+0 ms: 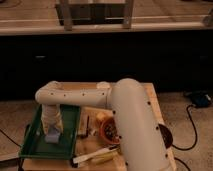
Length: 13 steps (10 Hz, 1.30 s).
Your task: Wipe tray with sponge
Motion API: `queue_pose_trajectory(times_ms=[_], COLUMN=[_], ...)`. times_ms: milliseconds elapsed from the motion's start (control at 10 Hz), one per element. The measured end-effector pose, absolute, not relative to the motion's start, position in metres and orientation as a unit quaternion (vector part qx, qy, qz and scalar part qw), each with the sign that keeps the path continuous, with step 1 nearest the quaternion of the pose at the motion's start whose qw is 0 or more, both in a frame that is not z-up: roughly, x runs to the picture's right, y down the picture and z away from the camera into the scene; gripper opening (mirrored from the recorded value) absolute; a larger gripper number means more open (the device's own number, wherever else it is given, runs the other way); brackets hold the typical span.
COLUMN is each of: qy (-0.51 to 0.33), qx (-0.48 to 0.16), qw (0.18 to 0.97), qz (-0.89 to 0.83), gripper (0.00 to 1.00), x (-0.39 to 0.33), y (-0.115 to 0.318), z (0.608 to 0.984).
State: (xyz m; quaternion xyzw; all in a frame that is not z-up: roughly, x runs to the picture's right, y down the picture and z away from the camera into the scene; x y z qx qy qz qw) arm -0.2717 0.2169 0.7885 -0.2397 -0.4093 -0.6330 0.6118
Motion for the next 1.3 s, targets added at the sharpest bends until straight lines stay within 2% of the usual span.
queue_pose_trajectory(times_ms=[500, 800, 1300], qy=[-0.422, -0.437, -0.439], qx=[-0.217, -0.21, -0.212], qw=[0.626, 0.614, 0.61], qz=[-0.618, -0.623, -0.625], gripper=[0.0, 0.0, 0.0], x=[-0.274, -0.3, -0.3], y=[0.189, 0.187, 0.188], z=[0.816, 0.818, 0.819])
